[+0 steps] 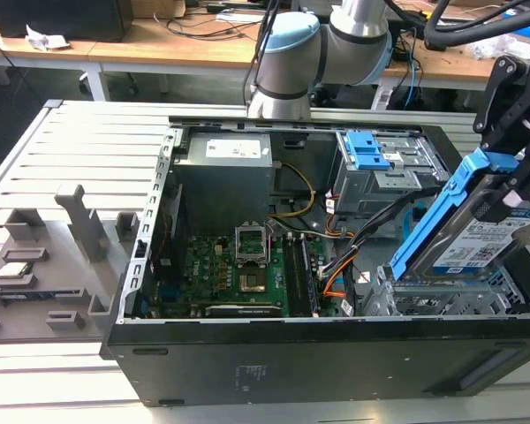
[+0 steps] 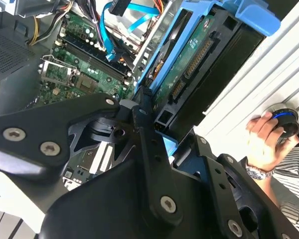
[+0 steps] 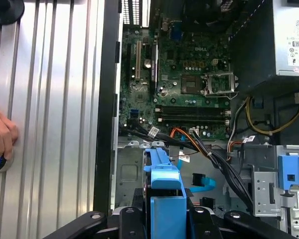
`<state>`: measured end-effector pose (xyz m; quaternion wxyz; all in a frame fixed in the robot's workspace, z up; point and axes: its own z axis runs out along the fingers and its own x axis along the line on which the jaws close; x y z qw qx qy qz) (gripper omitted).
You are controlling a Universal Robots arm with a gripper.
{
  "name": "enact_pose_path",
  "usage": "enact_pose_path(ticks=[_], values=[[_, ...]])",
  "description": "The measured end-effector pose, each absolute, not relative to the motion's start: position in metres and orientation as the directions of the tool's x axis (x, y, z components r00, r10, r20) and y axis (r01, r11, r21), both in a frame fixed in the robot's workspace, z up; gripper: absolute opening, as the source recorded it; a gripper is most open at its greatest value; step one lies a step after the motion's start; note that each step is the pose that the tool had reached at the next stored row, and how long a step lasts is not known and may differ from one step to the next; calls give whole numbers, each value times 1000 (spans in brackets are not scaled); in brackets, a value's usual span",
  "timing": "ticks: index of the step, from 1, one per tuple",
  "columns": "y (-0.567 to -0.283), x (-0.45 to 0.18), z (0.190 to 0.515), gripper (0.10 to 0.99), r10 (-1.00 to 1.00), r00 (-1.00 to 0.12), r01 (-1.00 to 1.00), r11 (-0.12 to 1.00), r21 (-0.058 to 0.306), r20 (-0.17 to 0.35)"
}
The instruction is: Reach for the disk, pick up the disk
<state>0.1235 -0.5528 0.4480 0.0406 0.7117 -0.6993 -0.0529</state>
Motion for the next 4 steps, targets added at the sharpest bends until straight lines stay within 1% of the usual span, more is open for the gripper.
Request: enact_pose_path(ticks=[4], values=[[-553, 123, 448, 365, -1000, 16, -991, -19, 132, -18]])
